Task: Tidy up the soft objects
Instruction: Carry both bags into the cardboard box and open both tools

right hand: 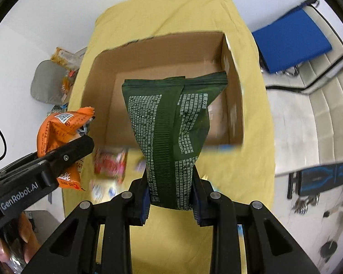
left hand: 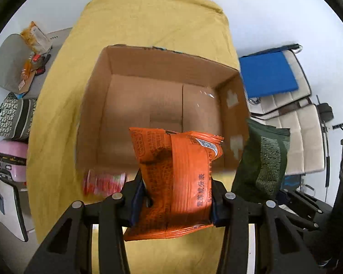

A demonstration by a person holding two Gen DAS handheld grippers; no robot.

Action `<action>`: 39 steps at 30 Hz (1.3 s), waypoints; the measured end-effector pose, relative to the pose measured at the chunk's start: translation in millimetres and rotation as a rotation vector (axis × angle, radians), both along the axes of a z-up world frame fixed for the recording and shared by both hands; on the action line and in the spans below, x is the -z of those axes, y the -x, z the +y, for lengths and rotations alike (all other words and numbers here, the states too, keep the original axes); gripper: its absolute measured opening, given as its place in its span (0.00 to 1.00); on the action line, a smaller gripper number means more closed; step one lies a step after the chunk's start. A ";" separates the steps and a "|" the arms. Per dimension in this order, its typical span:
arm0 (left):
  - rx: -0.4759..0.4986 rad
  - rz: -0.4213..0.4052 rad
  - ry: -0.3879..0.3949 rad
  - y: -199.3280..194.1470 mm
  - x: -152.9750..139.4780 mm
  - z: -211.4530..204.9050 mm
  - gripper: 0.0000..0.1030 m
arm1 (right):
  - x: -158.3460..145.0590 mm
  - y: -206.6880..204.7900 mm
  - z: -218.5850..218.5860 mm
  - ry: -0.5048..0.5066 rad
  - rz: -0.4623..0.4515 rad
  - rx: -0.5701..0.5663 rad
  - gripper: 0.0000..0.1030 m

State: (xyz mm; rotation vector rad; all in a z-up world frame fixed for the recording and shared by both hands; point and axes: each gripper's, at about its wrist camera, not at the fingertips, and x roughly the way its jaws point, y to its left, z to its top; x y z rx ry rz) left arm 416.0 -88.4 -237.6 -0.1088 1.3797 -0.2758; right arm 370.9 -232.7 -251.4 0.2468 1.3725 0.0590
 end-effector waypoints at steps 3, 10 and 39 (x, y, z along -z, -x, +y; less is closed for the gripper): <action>-0.002 0.049 0.024 -44.4 30.0 -12.2 0.41 | 23.1 -47.0 -11.9 0.011 0.011 -0.012 0.30; -0.014 0.138 0.044 -115.2 101.1 -36.2 0.41 | 96.8 -131.3 -33.8 0.006 0.069 -0.022 0.30; -0.037 0.095 -0.047 -91.2 116.2 -32.1 0.85 | 148.2 -158.2 -51.0 0.077 0.116 -0.076 0.84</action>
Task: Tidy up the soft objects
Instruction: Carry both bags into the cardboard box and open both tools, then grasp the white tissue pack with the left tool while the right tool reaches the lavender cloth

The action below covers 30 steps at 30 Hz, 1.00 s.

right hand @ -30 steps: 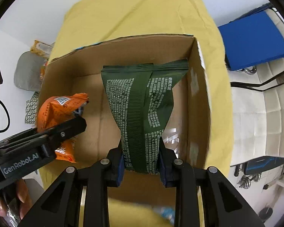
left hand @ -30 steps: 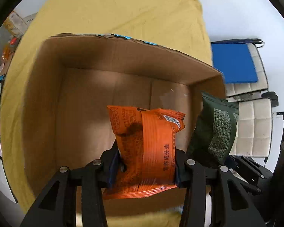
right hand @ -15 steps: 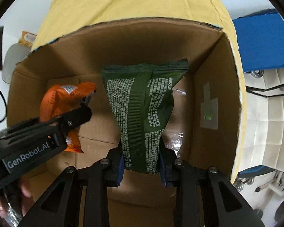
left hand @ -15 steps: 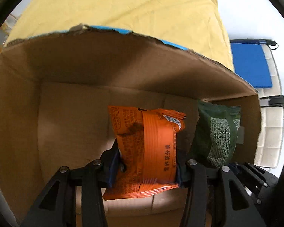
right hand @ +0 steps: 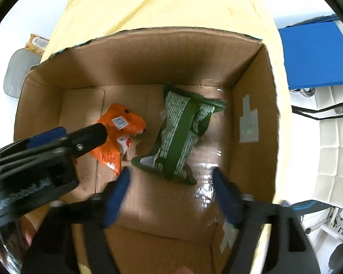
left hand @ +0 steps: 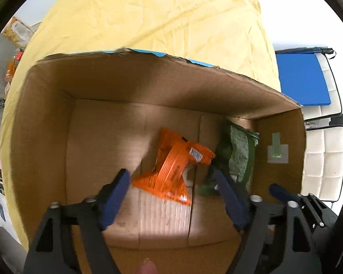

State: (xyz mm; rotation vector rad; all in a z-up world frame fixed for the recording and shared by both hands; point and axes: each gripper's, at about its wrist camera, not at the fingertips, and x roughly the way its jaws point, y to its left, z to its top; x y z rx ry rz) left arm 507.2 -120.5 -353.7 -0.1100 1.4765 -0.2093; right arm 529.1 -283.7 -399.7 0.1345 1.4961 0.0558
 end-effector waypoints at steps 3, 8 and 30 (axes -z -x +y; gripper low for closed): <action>-0.028 -0.021 0.018 16.9 -13.3 9.5 0.88 | -13.4 24.1 0.4 -0.003 -0.018 0.005 0.92; -0.055 -0.098 -0.065 37.6 -40.5 12.5 0.91 | -28.0 51.4 3.6 0.014 -0.047 0.026 0.96; 0.001 -0.351 -0.137 154.7 -164.6 36.7 0.91 | -165.1 183.9 28.0 0.089 -0.254 0.095 0.96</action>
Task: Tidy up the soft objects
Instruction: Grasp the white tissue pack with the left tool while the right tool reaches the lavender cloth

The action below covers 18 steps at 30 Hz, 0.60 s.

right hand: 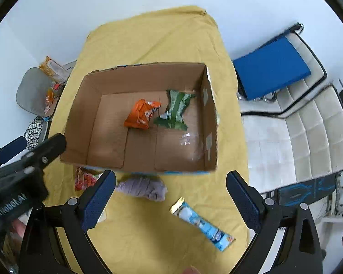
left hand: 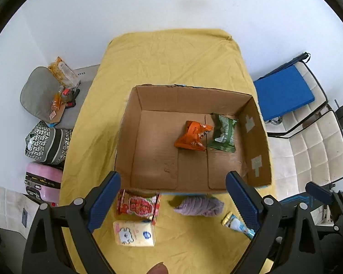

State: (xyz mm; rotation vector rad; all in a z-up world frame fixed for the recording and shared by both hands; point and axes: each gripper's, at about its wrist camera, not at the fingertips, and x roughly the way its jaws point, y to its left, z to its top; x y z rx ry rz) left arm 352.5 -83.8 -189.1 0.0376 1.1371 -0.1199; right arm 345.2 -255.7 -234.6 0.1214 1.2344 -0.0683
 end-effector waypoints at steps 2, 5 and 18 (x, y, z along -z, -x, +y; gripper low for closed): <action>-0.023 0.015 -0.016 11.3 2.7 1.6 0.91 | -1.3 14.1 -7.5 0.002 0.009 0.012 0.96; -0.028 0.058 -0.007 34.2 23.5 -8.2 0.91 | 18.9 34.8 -23.1 0.013 0.050 0.020 0.96; -0.060 0.350 -0.120 69.3 170.0 -34.7 0.91 | 210.8 73.3 -59.7 0.027 0.462 -0.081 0.89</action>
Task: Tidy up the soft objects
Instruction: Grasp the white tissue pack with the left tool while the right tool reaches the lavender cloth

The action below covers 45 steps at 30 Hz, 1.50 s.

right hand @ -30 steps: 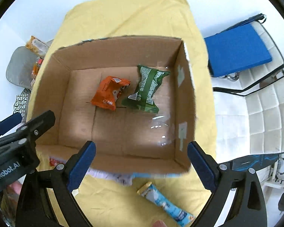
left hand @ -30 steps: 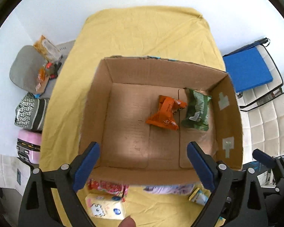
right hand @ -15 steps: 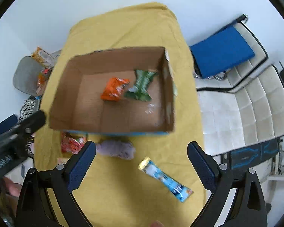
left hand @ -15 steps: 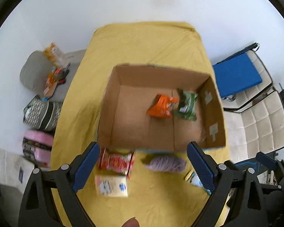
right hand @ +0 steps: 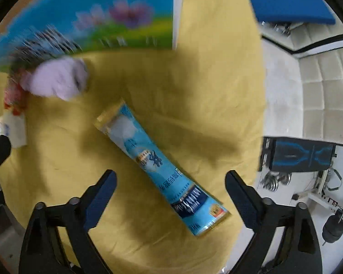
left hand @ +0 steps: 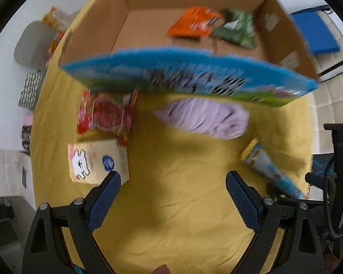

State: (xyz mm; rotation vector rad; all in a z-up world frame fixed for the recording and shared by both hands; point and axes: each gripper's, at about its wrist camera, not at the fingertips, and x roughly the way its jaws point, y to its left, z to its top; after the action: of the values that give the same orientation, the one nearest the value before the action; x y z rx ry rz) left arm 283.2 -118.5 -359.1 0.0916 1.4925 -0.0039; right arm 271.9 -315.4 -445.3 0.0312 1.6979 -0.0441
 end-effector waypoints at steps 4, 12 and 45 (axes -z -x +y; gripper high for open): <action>-0.082 0.057 0.006 0.4 14.9 31.9 0.91 | 16.4 4.9 5.7 0.056 0.044 0.005 0.68; -0.509 0.158 0.216 4.6 28.3 151.5 0.91 | -18.6 -11.4 31.0 -0.169 -0.122 0.081 0.75; -0.254 0.173 0.086 0.2 49.1 130.2 0.66 | -9.5 -32.5 100.2 -0.318 -0.133 0.167 0.18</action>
State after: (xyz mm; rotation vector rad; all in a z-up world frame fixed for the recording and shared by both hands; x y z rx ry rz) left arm 283.1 11.6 -408.1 -0.1715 1.6660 0.1315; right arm 304.5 -215.2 -435.8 0.4049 1.5518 0.1018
